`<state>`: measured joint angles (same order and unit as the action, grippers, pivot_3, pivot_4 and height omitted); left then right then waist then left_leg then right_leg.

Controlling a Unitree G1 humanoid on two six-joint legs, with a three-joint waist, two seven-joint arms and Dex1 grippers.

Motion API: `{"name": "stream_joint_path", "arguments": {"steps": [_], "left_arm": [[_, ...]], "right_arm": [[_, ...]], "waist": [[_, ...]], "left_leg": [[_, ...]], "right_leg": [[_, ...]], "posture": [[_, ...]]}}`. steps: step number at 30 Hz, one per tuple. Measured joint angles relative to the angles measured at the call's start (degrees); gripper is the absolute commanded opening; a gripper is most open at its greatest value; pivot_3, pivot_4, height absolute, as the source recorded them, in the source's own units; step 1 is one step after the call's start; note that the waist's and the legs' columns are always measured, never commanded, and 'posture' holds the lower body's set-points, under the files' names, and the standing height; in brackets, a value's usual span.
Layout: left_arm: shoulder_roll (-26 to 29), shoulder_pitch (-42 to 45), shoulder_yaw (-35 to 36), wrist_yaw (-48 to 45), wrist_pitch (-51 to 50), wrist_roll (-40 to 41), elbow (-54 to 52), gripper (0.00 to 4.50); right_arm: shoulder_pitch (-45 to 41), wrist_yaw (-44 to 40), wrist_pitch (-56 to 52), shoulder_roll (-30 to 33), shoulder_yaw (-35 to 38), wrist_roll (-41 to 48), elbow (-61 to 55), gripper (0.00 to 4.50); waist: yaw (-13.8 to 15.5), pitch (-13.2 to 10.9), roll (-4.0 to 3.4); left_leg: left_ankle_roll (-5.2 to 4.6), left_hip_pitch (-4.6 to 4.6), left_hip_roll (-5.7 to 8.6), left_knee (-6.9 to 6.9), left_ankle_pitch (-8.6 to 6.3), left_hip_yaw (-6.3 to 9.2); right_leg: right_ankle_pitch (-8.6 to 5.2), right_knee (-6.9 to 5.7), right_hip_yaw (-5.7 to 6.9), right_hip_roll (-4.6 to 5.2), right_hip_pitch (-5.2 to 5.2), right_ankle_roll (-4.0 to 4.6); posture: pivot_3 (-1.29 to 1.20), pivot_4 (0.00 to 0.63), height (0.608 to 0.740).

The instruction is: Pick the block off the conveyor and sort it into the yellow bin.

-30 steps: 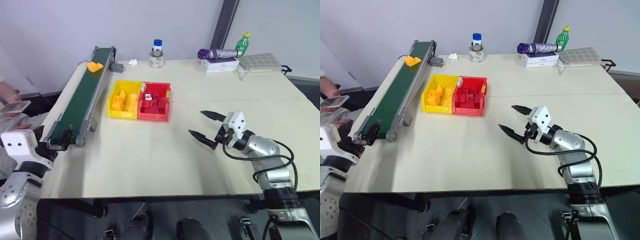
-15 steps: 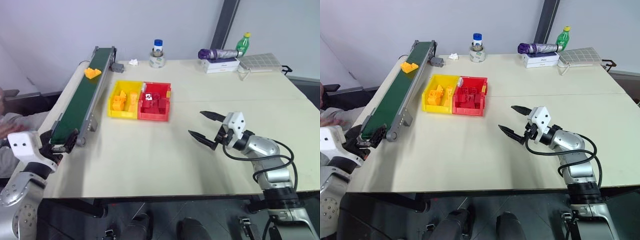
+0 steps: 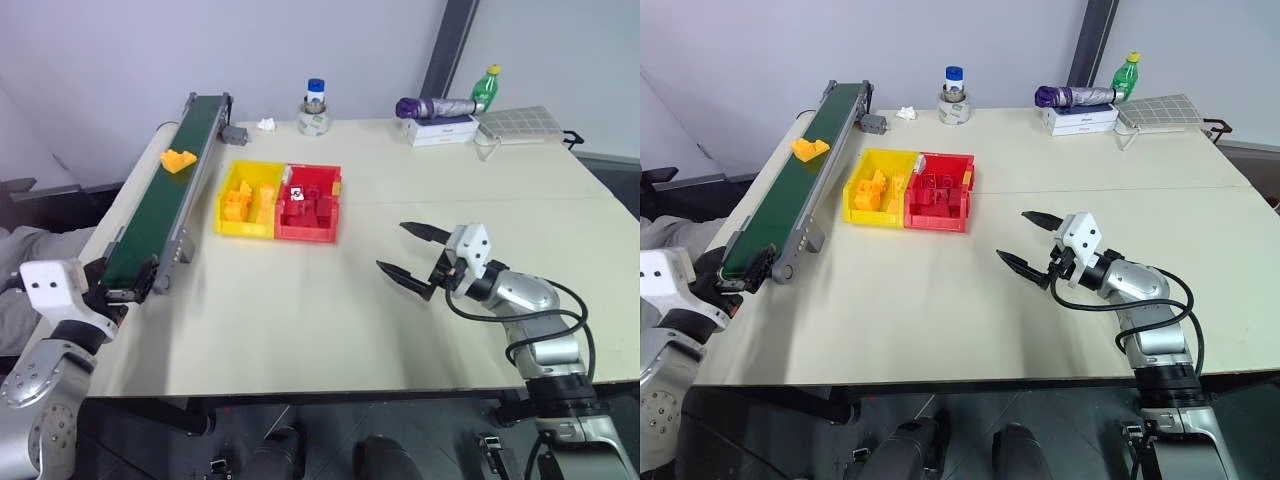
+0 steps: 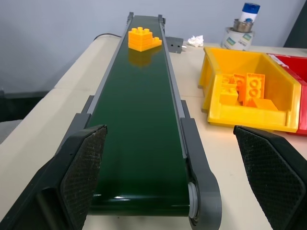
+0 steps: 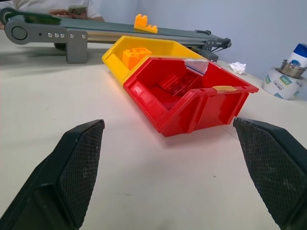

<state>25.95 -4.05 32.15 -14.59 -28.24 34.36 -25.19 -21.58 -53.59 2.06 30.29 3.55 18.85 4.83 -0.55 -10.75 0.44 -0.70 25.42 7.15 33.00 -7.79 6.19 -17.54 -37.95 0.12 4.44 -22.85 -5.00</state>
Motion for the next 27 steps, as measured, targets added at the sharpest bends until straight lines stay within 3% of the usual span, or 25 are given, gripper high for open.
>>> {"name": "stream_joint_path", "arguments": {"steps": [12, 18, 27], "left_arm": [[2.6, 0.9, 0.1, -0.9, -0.1, -1.0, 1.9, 4.46], [9.0, 2.9, 0.5, -7.3, -0.5, 0.3, 6.4, 4.46], [20.4, 14.0, -0.2, -21.5, 1.4, -0.1, 24.4, 4.46]], "right_arm": [[0.0, 0.0, 0.0, -0.1, 0.0, 0.0, 0.0, 4.50], [-1.2, 0.1, 0.0, -0.3, -0.4, -0.1, 0.2, 4.50], [-1.4, 0.4, 0.0, -0.9, -0.7, -0.1, 0.5, 4.50]], "waist": [[0.0, 0.0, 0.00], [-0.1, 0.0, -0.01], [-0.1, 0.0, -0.03]], "left_leg": [[0.00, 0.00, 0.00, 0.00, 0.00, 0.00], [0.00, 0.01, 0.00, -0.01, 0.00, 0.00], [0.01, 0.05, 0.01, -0.07, -0.01, 0.00]], "right_leg": [[0.00, 0.00, 0.00, 0.00, -0.02, 0.00], [-0.01, -0.01, 0.00, 0.00, -0.05, 0.01], [-0.02, 0.00, -0.02, -0.01, -0.15, 0.04]], "posture": [[0.00, 0.150, 0.740], [0.00, 0.150, 0.740], [0.00, 0.150, 0.740]]}}
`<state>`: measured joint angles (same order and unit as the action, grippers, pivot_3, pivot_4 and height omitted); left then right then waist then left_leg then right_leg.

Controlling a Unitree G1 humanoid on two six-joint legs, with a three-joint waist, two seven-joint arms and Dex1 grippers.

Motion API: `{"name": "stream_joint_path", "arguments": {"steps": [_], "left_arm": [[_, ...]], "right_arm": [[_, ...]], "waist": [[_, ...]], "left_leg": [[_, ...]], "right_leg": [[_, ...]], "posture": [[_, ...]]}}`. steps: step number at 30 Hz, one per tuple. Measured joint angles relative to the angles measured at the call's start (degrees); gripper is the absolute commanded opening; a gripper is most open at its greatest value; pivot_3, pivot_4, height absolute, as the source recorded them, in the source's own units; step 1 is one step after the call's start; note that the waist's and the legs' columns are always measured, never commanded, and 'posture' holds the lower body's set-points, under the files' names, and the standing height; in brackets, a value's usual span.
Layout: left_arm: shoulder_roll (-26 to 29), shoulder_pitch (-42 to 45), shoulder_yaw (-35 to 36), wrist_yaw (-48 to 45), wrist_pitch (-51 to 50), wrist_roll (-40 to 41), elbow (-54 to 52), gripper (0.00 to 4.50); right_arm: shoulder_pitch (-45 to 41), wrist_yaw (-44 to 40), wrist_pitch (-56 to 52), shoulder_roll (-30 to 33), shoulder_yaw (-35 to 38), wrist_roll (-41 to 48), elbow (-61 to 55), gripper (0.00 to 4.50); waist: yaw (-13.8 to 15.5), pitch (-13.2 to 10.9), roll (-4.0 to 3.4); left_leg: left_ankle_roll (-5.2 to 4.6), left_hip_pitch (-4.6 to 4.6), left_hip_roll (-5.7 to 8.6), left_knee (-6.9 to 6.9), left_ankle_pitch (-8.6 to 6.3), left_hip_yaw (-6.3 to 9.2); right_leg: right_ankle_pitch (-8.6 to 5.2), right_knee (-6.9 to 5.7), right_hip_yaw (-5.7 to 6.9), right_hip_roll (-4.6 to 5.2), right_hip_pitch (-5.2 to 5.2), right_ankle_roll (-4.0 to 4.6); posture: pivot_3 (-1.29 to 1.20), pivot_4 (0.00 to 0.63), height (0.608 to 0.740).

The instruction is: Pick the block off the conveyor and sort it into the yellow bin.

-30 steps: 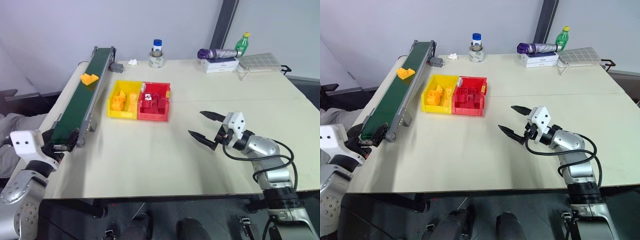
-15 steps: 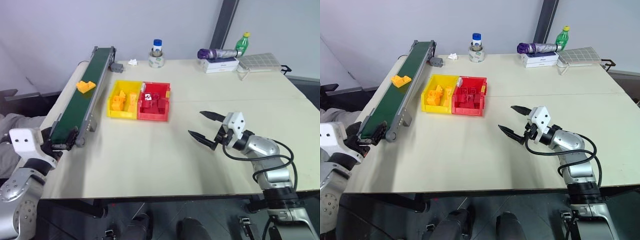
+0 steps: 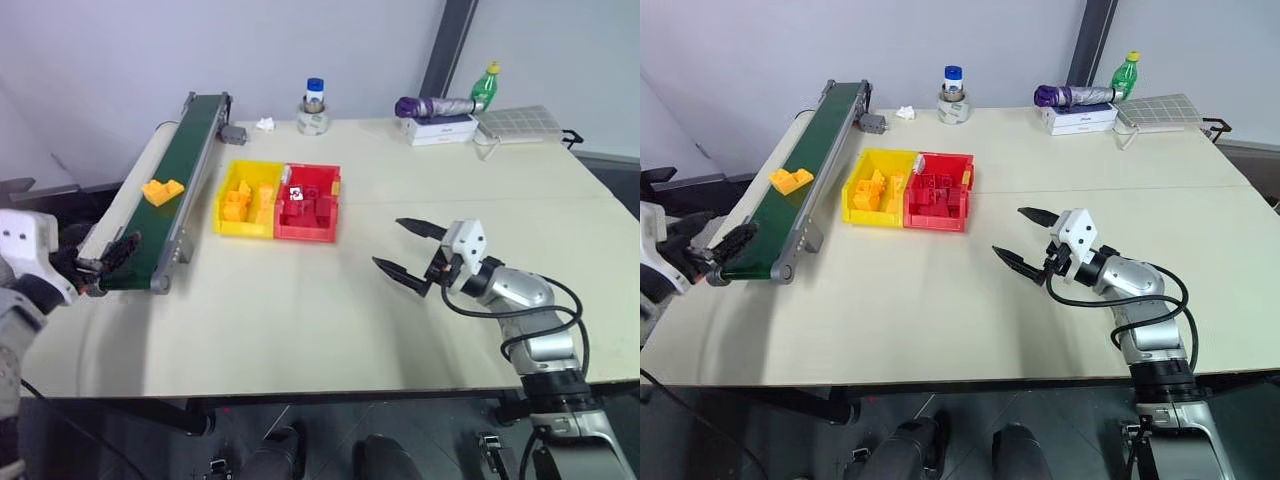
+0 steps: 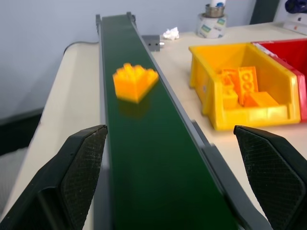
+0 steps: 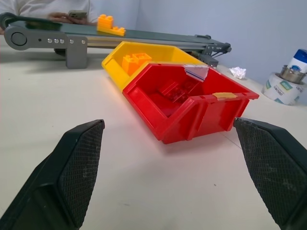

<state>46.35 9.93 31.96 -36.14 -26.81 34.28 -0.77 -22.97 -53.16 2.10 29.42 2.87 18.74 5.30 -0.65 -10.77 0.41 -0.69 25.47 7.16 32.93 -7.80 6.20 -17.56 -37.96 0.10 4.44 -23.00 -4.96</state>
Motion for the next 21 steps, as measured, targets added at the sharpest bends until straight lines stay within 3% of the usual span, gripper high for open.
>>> {"name": "stream_joint_path", "arguments": {"steps": [7, 13, 21], "left_arm": [[5.4, 11.6, -6.3, -11.3, 5.9, -4.3, 18.3, 4.46], [5.5, 18.8, -9.3, -16.3, 13.1, -9.0, 32.0, 4.46], [5.1, 21.8, -12.1, -19.0, 16.4, -11.8, 37.9, 4.46]], "right_arm": [[0.1, 0.5, -0.1, -0.2, -0.1, 0.0, -0.2, 4.50], [0.6, 1.1, -0.2, -0.1, -0.1, 0.0, -0.8, 4.50], [1.8, 1.3, -0.2, 0.2, -0.1, 0.0, -1.4, 4.50]], "waist": [[0.0, 0.0, -0.01], [-0.1, 0.0, 0.00], [0.0, 0.0, 0.01]], "left_leg": [[0.00, 0.04, 0.01, -0.08, 0.00, -0.01], [0.00, 0.06, 0.00, -0.09, 0.01, -0.02], [0.00, 0.06, 0.01, -0.07, 0.01, -0.01]], "right_leg": [[0.01, -0.01, 0.00, 0.00, -0.13, 0.00], [0.04, -0.03, -0.01, 0.00, -0.18, -0.06], [0.13, -0.05, 0.00, 0.00, -0.16, -0.22]], "posture": [[0.00, 0.150, 0.740], [0.00, 0.150, 0.740], [0.00, 0.150, 0.740]]}}
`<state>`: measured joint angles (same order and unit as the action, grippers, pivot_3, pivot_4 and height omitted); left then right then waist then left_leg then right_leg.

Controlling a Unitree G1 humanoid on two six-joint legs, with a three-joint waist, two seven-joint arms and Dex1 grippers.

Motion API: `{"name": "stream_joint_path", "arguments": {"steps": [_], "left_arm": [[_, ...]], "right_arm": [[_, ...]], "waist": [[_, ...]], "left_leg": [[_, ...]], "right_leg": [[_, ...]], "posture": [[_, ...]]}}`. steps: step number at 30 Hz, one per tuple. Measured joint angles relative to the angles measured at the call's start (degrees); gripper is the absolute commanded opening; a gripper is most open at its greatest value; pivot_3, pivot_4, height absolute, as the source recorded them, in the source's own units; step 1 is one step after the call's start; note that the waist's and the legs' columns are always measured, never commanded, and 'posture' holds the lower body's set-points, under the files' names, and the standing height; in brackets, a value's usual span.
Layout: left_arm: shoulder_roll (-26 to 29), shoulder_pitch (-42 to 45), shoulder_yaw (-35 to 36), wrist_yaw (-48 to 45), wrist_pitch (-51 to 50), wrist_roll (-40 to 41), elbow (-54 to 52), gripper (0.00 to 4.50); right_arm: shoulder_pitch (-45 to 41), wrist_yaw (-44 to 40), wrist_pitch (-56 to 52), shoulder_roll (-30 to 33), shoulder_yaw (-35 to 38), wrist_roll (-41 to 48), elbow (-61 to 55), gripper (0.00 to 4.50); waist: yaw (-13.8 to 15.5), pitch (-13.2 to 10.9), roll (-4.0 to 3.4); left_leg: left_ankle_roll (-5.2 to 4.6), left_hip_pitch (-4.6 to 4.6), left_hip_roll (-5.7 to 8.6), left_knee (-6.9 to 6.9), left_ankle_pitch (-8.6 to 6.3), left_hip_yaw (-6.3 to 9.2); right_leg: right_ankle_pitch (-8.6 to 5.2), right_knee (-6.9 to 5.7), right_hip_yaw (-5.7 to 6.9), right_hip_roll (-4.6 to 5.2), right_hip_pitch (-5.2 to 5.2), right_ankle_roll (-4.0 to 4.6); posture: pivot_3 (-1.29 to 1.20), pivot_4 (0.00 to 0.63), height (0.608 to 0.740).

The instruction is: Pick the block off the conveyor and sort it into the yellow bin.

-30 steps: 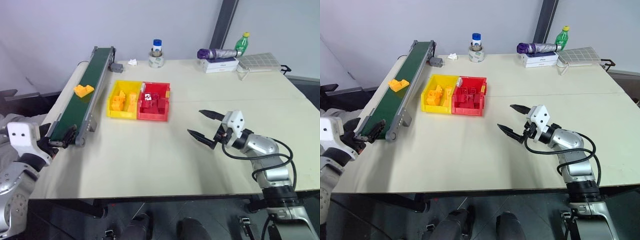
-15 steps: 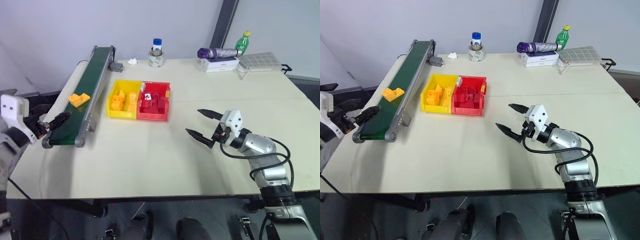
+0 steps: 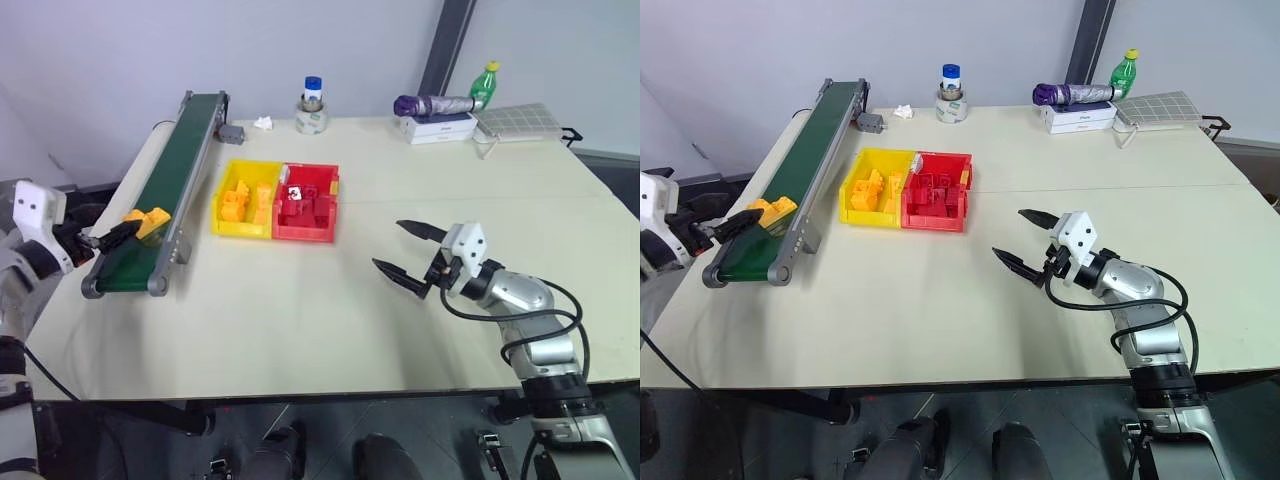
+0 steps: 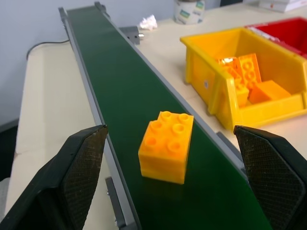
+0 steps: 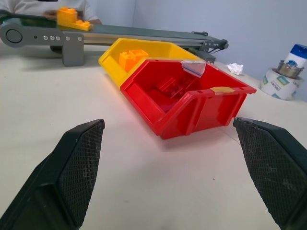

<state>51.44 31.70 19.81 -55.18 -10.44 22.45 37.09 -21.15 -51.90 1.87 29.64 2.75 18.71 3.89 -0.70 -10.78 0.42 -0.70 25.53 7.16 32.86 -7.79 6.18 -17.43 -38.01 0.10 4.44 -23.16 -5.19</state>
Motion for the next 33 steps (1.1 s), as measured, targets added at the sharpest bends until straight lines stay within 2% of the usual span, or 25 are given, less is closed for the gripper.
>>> {"name": "stream_joint_path", "arguments": {"steps": [5, 6, 8, 11, 13, 18, 24, 27, 29, 31, 33], "left_arm": [[-1.0, -0.6, -0.6, -0.5, 0.8, -0.6, 1.1, 4.46], [-1.2, -0.7, -0.6, -0.7, 0.8, -0.6, 1.1, 4.22], [-1.2, -1.8, -0.6, -0.8, 0.7, -0.6, 0.6, 3.58], [-1.8, -4.1, -0.5, 0.4, 0.1, -0.5, -0.4, 2.09], [-1.9, -5.0, -0.4, 0.7, -0.9, -0.4, -2.0, 1.30], [-2.1, -7.4, 2.1, 3.6, -4.2, 1.1, -6.3, 1.35], [-5.1, -5.2, 5.7, 9.7, -9.1, 5.7, -18.0, 1.35], [-9.2, -0.8, 3.4, 13.3, -11.5, 6.4, -23.5, 1.35], [-14.0, 4.6, -0.1, 16.9, -11.4, 4.8, -24.2, 1.35], [-18.4, 9.1, -3.6, 20.6, -9.3, 1.8, -22.0, 1.35], [-23.8, 14.8, -5.6, 26.6, -5.0, -2.0, -14.3, 1.35]], "right_arm": [[0.0, 0.2, 0.0, 0.1, 0.0, 0.0, -0.1, 4.50], [0.0, 0.3, 0.0, 0.1, 0.0, 0.0, -0.1, 4.50], [0.0, 0.4, 0.0, 0.1, 0.0, 0.0, -0.2, 4.50], [0.0, 0.5, 0.0, 0.2, 0.0, 0.0, -0.3, 4.50], [0.0, 0.5, 0.0, 0.2, 0.0, 0.0, -0.4, 4.50], [0.0, 0.5, 0.0, 0.3, 0.0, 0.0, -0.4, 4.50], [0.0, 0.5, 0.0, 0.3, 0.0, 0.0, -0.4, 4.50], [-0.1, 0.5, 0.0, 0.3, 0.0, 0.0, -0.3, 4.50], [-0.4, 0.5, 0.1, 0.2, -0.1, 0.0, -0.2, 4.50], [-1.1, 0.5, 0.1, 0.1, -0.3, 0.0, 0.0, 4.50], [-1.5, 0.6, 0.2, -0.1, -0.4, -0.1, 0.1, 4.50]], "waist": [[0.0, 0.0, 0.00], [0.0, 0.0, 0.00], [-0.1, 0.0, 0.00], [-0.1, 0.0, 0.01], [-0.1, 0.0, 0.01], [0.0, 0.0, 0.01], [0.3, 0.0, 0.02], [0.4, 0.0, 0.03], [0.8, 0.0, 0.04], [1.1, 0.0, 0.04], [1.3, 0.0, 0.07]], "left_leg": [[0.00, 0.00, 0.00, 0.02, 0.00, 0.00], [0.00, 0.00, 0.00, 0.02, 0.00, 0.00], [0.00, -0.01, 0.00, 0.02, 0.00, 0.00], [0.00, -0.01, 0.00, 0.02, 0.00, 0.00], [0.00, -0.04, 0.00, 0.03, 0.00, 0.00], [0.00, -0.05, -0.01, 0.04, 0.00, 0.01], [0.00, -0.03, 0.01, 0.13, 0.00, 0.01], [0.00, -0.06, 0.02, 0.18, 0.01, 0.01], [0.00, -0.11, 0.02, 0.28, 0.02, 0.01], [-0.01, -0.13, 0.03, 0.32, 0.02, 0.00], [-0.01, -0.13, 0.03, 0.35, 0.04, 0.01]], "right_leg": [[0.00, -0.04, 0.00, 0.00, 0.00, -0.01], [0.00, -0.04, 0.00, 0.00, -0.01, -0.01], [0.00, -0.04, 0.00, 0.00, -0.01, -0.01], [0.01, -0.07, 0.00, 0.00, 0.00, -0.01], [0.01, -0.08, 0.00, 0.00, 0.03, -0.01], [-0.05, -0.10, 0.00, 0.00, 0.03, 0.10], [0.01, -0.08, 0.01, 0.00, 0.10, 0.00], [0.02, -0.09, 0.04, 0.00, 0.16, -0.02], [0.06, -0.11, 0.06, -0.02, 0.23, -0.08], [0.12, -0.12, 0.05, -0.02, 0.43, -0.19], [0.14, -0.12, 0.06, -0.05, 0.51, -0.22]], "posture": [[0.00, 0.150, 0.740], [0.00, 0.150, 0.740], [0.00, 0.150, 0.740], [0.00, 0.150, 0.740], [0.00, 0.150, 0.740], [0.00, 0.150, 0.740], [0.00, 0.150, 0.740], [0.00, 0.150, 0.740], [0.00, 0.150, 0.740], [0.00, 0.150, 0.740], [0.00, 0.150, 0.740]]}}
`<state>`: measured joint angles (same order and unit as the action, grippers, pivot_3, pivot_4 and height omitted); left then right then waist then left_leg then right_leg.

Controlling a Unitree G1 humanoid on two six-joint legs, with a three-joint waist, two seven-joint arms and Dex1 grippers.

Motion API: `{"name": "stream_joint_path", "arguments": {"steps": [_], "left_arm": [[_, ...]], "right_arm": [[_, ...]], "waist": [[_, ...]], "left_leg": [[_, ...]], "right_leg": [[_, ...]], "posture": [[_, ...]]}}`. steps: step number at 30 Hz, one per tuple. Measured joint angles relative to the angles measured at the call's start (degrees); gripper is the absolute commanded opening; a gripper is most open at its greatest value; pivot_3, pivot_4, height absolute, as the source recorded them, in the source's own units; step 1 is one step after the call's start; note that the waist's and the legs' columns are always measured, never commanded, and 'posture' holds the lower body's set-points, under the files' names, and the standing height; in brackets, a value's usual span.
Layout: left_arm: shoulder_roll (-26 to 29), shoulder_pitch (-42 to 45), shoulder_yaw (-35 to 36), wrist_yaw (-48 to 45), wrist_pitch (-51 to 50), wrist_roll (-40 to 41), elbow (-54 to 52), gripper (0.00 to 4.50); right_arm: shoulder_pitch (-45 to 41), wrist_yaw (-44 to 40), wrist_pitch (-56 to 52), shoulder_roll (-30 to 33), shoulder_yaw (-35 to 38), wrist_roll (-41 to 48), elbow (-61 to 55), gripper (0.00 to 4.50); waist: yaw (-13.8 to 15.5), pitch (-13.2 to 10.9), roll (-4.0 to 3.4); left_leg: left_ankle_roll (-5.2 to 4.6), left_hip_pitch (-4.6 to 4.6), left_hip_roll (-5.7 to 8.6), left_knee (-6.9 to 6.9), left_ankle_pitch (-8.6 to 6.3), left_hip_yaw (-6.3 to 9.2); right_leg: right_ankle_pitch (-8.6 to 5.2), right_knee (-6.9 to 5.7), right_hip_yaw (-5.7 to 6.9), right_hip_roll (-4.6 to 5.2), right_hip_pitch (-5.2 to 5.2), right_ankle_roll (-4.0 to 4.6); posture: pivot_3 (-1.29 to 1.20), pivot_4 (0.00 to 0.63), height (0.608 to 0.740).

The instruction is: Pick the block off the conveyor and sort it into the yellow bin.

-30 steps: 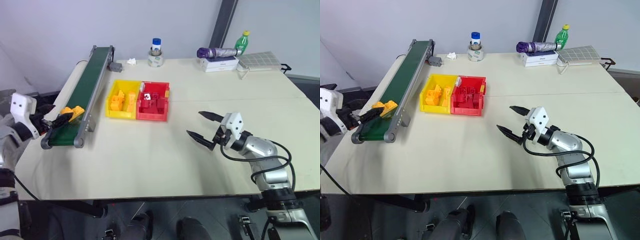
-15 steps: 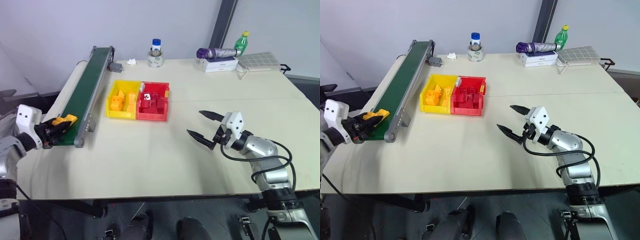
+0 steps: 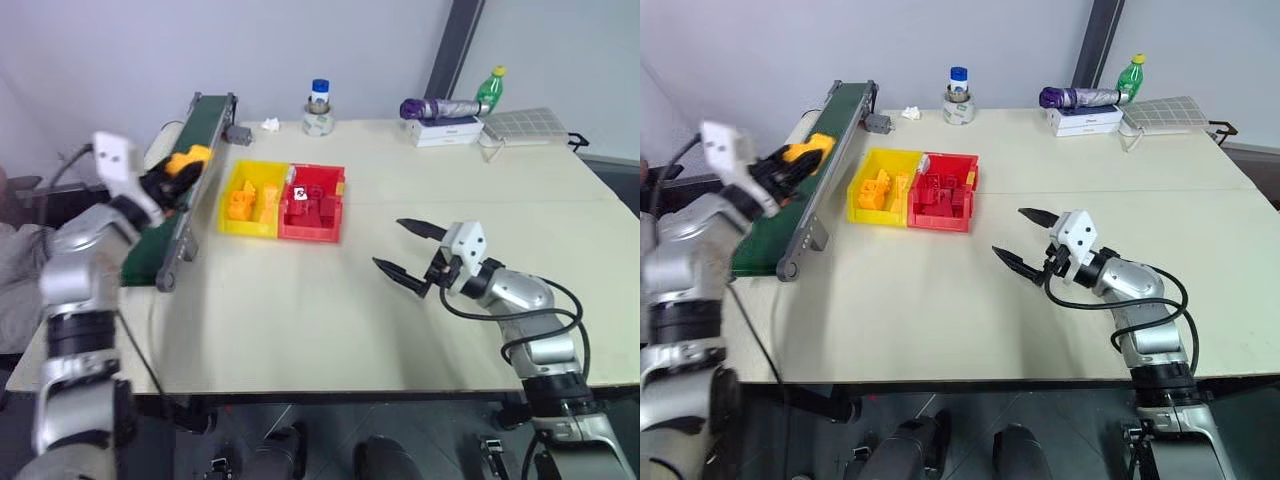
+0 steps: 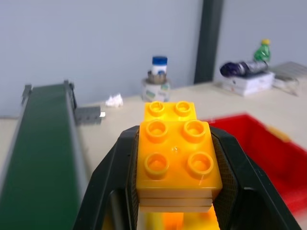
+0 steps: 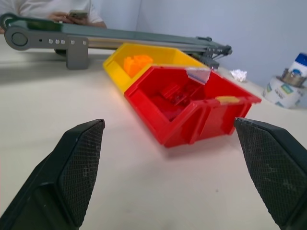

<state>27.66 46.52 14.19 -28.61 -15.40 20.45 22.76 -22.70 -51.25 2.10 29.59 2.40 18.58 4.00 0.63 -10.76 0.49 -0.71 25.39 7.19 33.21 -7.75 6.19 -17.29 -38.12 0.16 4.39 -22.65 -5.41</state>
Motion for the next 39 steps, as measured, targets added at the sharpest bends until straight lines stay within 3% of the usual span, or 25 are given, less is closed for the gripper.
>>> {"name": "stream_joint_path", "arguments": {"steps": [4, 9, 15, 16, 20, 25, 30, 33, 39], "left_arm": [[-6.1, 8.3, 0.0, 6.9, 7.1, -3.2, 15.7, 1.35], [-8.1, 15.1, -1.9, 7.8, 13.8, -7.0, 29.2, 1.35], [-9.4, 17.2, -1.3, 7.4, 17.5, -7.2, 36.9, 4.28], [-9.4, 17.4, -1.3, 7.4, 18.2, -7.3, 37.4, 4.47], [-9.0, 17.1, -1.5, 5.1, 20.9, -7.4, 36.4, 4.47], [-4.2, 8.0, -1.4, -1.8, 14.6, -3.9, 18.0, 4.47], [4.7, -14.2, -1.5, -9.3, -3.4, 4.6, -14.1, 4.47], [10.3, -23.7, 1.3, -12.4, -10.5, 9.7, -26.5, 4.47], [19.4, -36.9, 9.0, -19.1, -13.0, 12.2, -31.5, 4.47]], "right_arm": [[-0.1, 0.5, -0.1, -0.4, -0.2, -0.2, 0.0, 4.50], [0.7, 1.1, -0.2, 0.2, 0.2, -0.2, -0.7, 4.50], [2.3, 2.0, -0.5, 0.3, 0.5, -0.2, -2.2, 4.50], [2.4, 2.1, -0.5, 0.4, 0.5, -0.2, -2.4, 4.50], [2.4, 2.2, -0.5, 0.4, 0.5, -0.2, -2.6, 4.50], [1.9, 2.2, -0.5, 0.5, 0.5, -0.2, -2.4, 4.50], [1.2, 1.6, -0.4, 0.6, 0.5, -0.2, -1.6, 4.50], [0.9, 0.8, -0.1, 0.6, 0.4, -0.2, -0.6, 4.50], [-1.1, -2.8, 2.2, 0.8, 0.0, -0.4, 5.2, 4.50]], "waist": [[-0.2, 0.0, 0.05], [-0.2, 0.0, 0.07], [-0.2, 0.0, 0.07], [-0.2, 0.0, 0.08], [-0.2, 0.0, 0.08], [-1.6, 0.0, 0.06], [-2.7, 0.0, 0.03], [-2.5, 0.0, 0.02], [-1.3, 0.0, -0.06]], "left_leg": [[-0.11, 0.08, 0.02, -0.01, 0.07, -0.01], [-0.13, 0.09, 0.06, -0.02, 0.08, -0.01], [-0.13, 0.08, 0.06, 0.05, 0.08, 0.01], [-0.13, 0.08, 0.06, 0.05, 0.08, 0.01], [-0.13, 0.08, 0.06, 0.05, 0.08, 0.01], [-0.13, 0.06, 0.04, -0.01, 0.08, 0.00], [-0.13, 0.02, -0.01, -0.09, 0.09, 0.01], [0.00, -0.04, -0.02, -0.07, 0.00, 0.02], [0.01, -0.13, -0.04, -0.09, -0.03, 0.02]], "right_leg": [[0.01, 0.00, 0.00, 0.00, -0.05, -0.02], [0.01, 0.00, 0.01, 0.01, -0.05, -0.03], [0.05, -0.03, 0.02, 0.00, -0.02, -0.09], [0.05, -0.03, 0.02, 0.00, -0.01, -0.10], [0.05, -0.03, 0.02, 0.00, -0.02, -0.10], [0.05, -0.04, -0.01, 0.00, -0.03, -0.09], [0.03, -0.08, -0.06, -0.01, -0.08, -0.04], [0.04, -0.08, -0.04, -0.01, -0.03, 0.01], [-0.11, 0.00, -0.05, 0.00, -0.13, 0.41]], "posture": [[0.00, 0.150, 0.740], [0.00, 0.150, 0.740], [0.00, 0.150, 0.740], [0.00, 0.150, 0.740], [0.00, 0.150, 0.740], [0.00, 0.150, 0.740], [0.00, 0.150, 0.740], [0.00, 0.150, 0.740], [0.00, 0.150, 0.740]]}}
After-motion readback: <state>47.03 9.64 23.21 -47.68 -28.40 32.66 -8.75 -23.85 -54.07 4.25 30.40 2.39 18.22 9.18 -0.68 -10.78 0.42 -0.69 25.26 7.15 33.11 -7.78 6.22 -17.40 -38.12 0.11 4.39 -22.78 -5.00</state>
